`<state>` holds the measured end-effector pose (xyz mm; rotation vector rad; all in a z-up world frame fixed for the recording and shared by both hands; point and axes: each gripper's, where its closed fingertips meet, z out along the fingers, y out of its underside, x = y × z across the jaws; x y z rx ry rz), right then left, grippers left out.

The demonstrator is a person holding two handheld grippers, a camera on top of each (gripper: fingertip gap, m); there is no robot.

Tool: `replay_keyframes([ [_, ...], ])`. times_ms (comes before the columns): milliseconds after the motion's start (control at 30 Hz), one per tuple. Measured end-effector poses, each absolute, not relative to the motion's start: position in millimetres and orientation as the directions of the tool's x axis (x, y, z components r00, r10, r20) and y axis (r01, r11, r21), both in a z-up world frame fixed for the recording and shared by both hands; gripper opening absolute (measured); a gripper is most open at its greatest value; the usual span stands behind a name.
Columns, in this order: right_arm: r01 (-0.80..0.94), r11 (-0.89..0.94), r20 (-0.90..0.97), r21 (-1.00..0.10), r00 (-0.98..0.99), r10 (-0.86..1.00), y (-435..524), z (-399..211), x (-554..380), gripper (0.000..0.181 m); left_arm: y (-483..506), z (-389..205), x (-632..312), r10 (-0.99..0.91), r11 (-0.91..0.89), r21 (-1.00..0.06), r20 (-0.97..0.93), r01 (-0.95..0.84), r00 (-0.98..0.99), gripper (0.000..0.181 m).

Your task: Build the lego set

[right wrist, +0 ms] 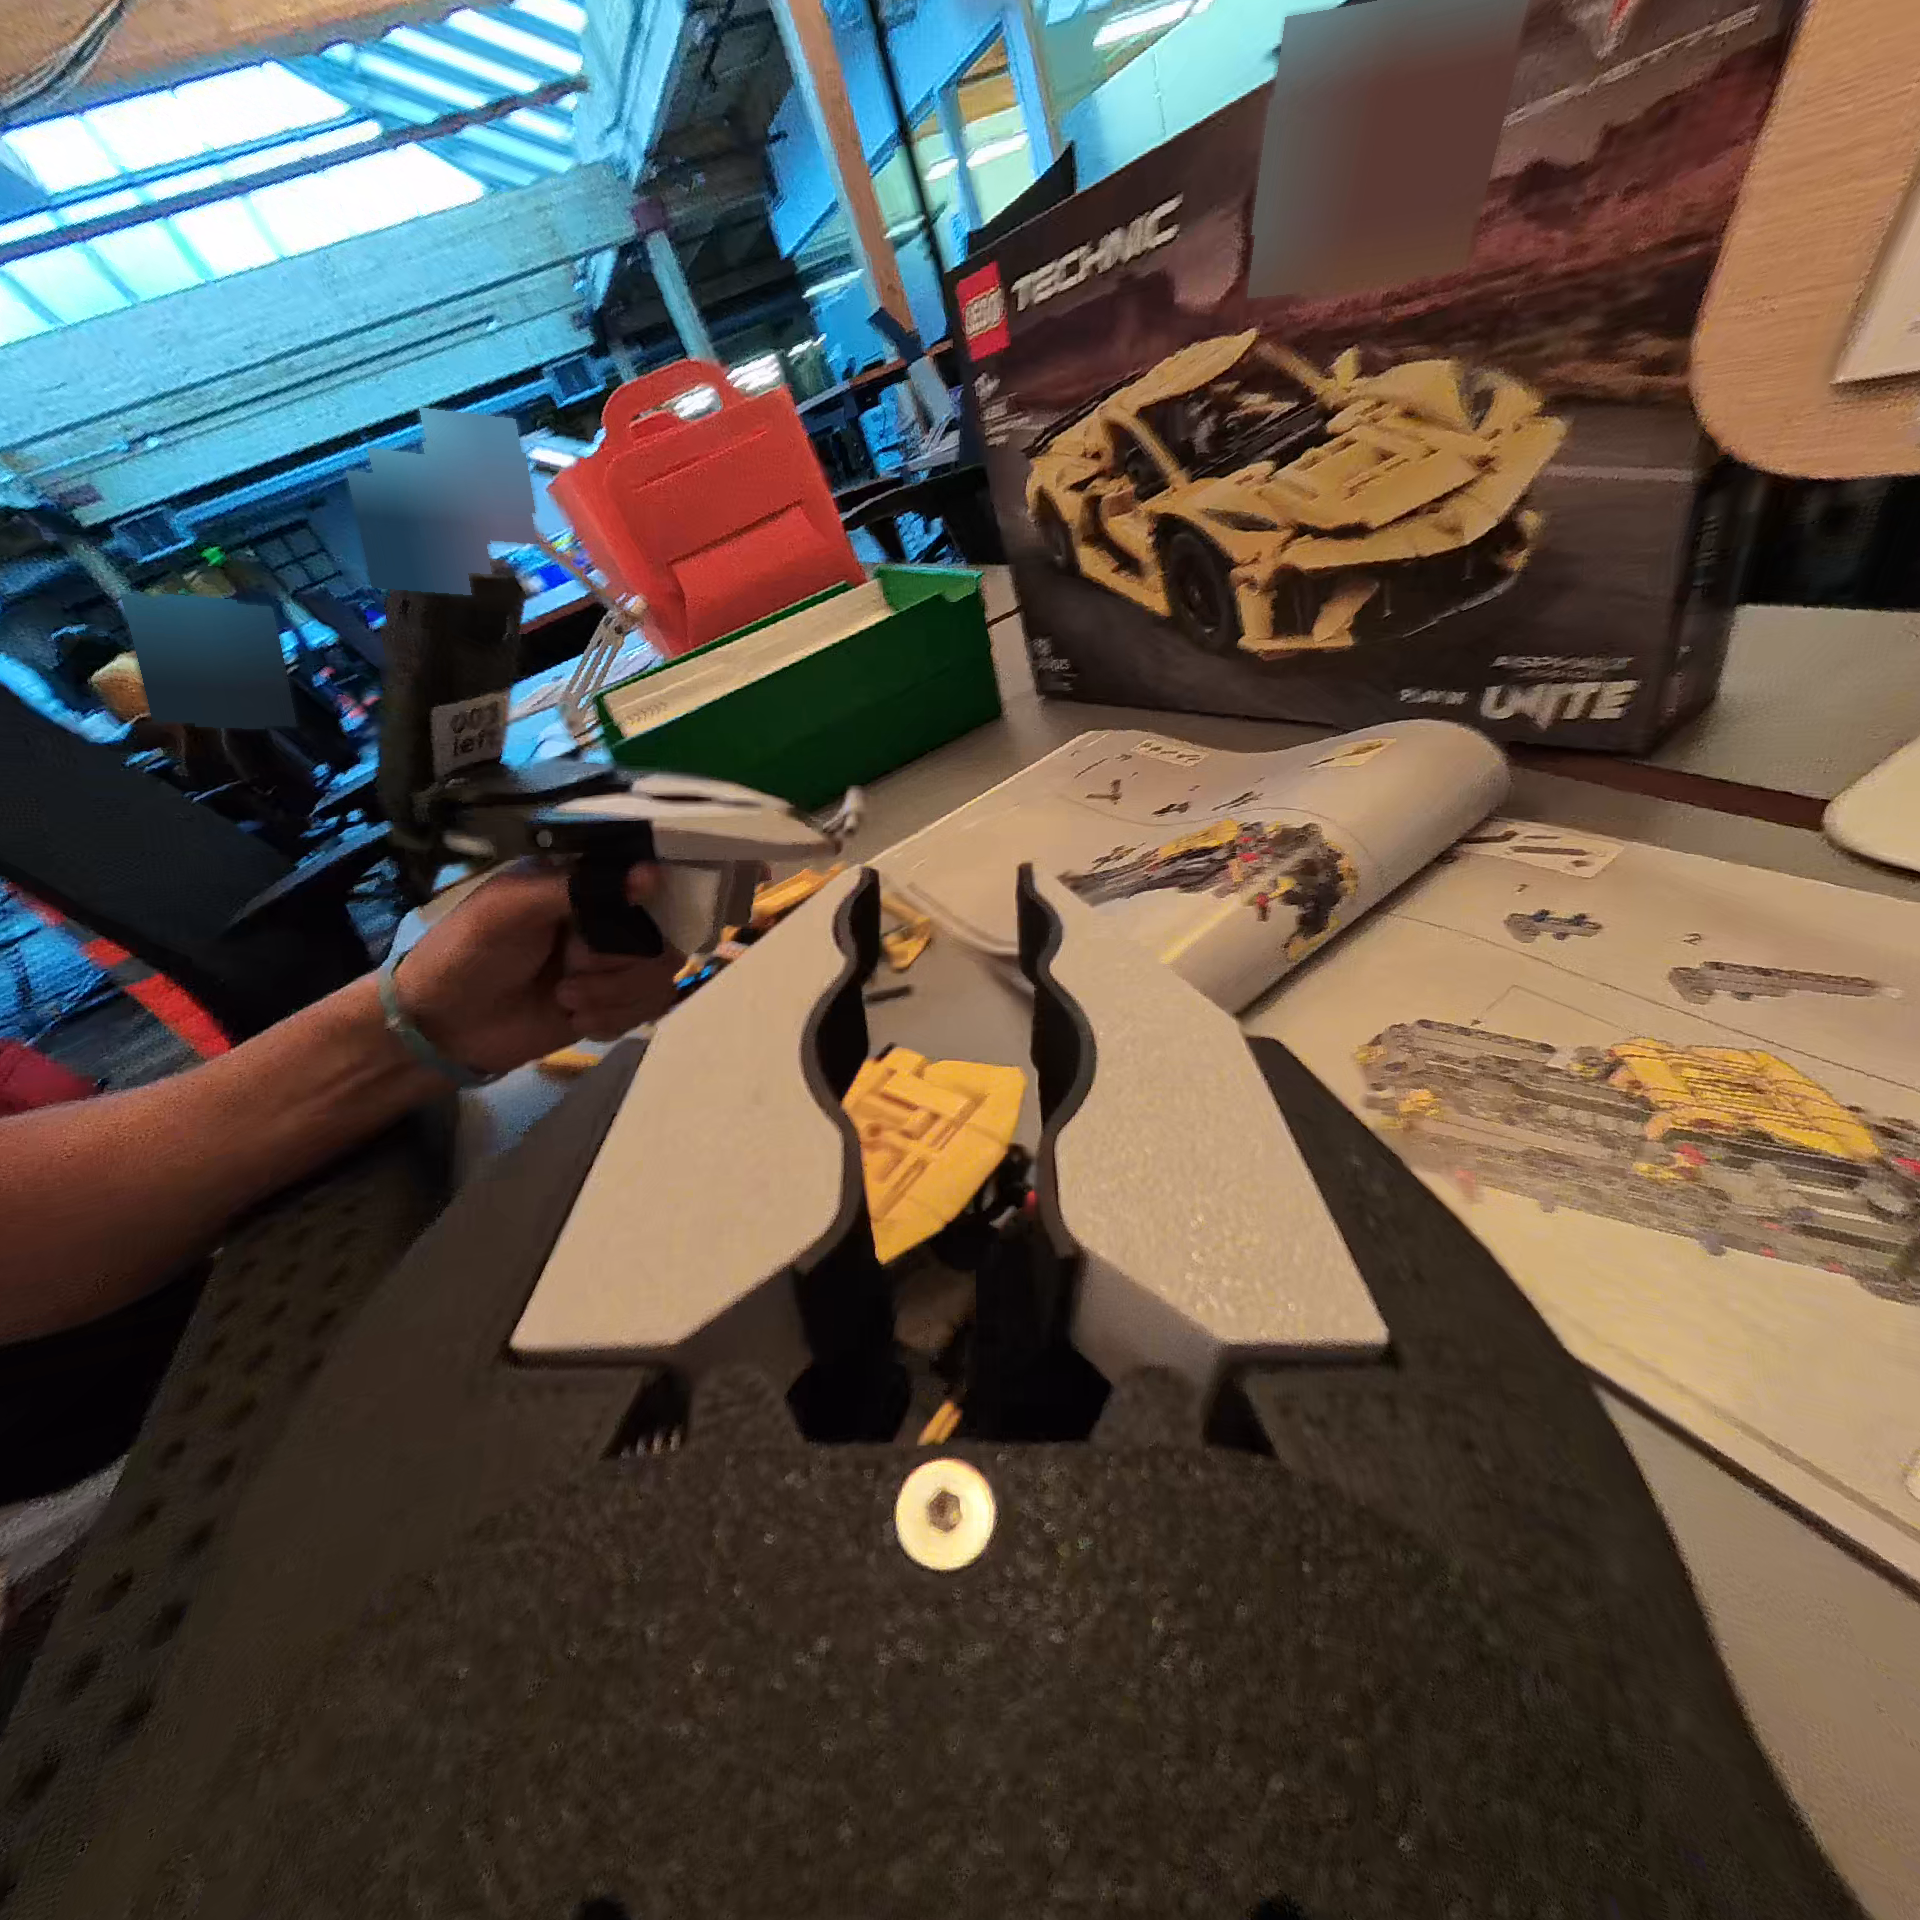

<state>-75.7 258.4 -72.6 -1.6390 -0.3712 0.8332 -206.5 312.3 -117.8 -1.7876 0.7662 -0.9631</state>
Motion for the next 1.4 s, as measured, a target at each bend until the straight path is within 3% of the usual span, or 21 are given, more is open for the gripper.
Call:
replay_keyframes([
  [167,-0.163,-0.411,-0.440,-0.897,0.422,0.792,228.8,-73.3,-127.3,0.034,262.8,-85.5,-178.7,-0.954,-0.118,-0.988,0.086,-0.095,0.287,0.003],
  [267,-0.072,-0.470,-0.460,-0.880,0.379,0.803,218.3,-87.1,-147.7,0.036,235.9,-85.1,-165.1,-0.982,-0.017,-0.991,-0.008,-0.132,0.190,0.003],
  [467,-0.117,-0.559,-0.565,-0.821,0.305,0.766,214.6,-86.5,-153.3,0.019,211.2,-96.1,-151.7,-0.962,0.201,-0.953,-0.235,-0.229,0.136,0.003],
  [567,-0.087,-0.571,-0.567,-0.816,0.314,0.762,213.4,-93.5,-155.0,0.018,206.8,-96.8,-148.7,-0.950,0.245,-0.940,-0.282,-0.238,0.133,0.003],
  [633,-0.075,-0.561,-0.555,-0.824,0.306,0.774,210.7,-92.7,-157.5,0.006,207.3,-96.2,-148.8,-0.947,0.252,-0.938,-0.290,-0.238,0.137,0.004],
  [833,-0.084,-0.587,-0.581,-0.805,0.307,0.754,212.1,-94.0,-156.3,0.006,209.4,-97.3,-147.3,-0.923,0.298,-0.920,-0.345,-0.255,0.167,0.004],
  [1133,-0.083,-0.621,-0.618,-0.779,0.265,0.740,209.1,-93.9,-155.8,0.006,205.4,-98.3,-147.3,-0.952,0.236,-0.942,-0.272,-0.238,0.136,0.005],
  [1267,-0.099,-0.587,-0.580,-0.804,0.348,0.736,215.2,-90.2,-121.7,0.006,192.9,-99.6,-152.7,-0.992,0.058,-0.978,-0.078,-0.202,0.096,0.028],
  [1400,-0.165,-0.536,-0.545,-0.828,0.463,0.700,228.1,-83.3,-79.4,0.005,148.9,-139.9,-148.0,-0.993,-0.107,-0.908,0.121,-0.406,-0.009,0.028],
])
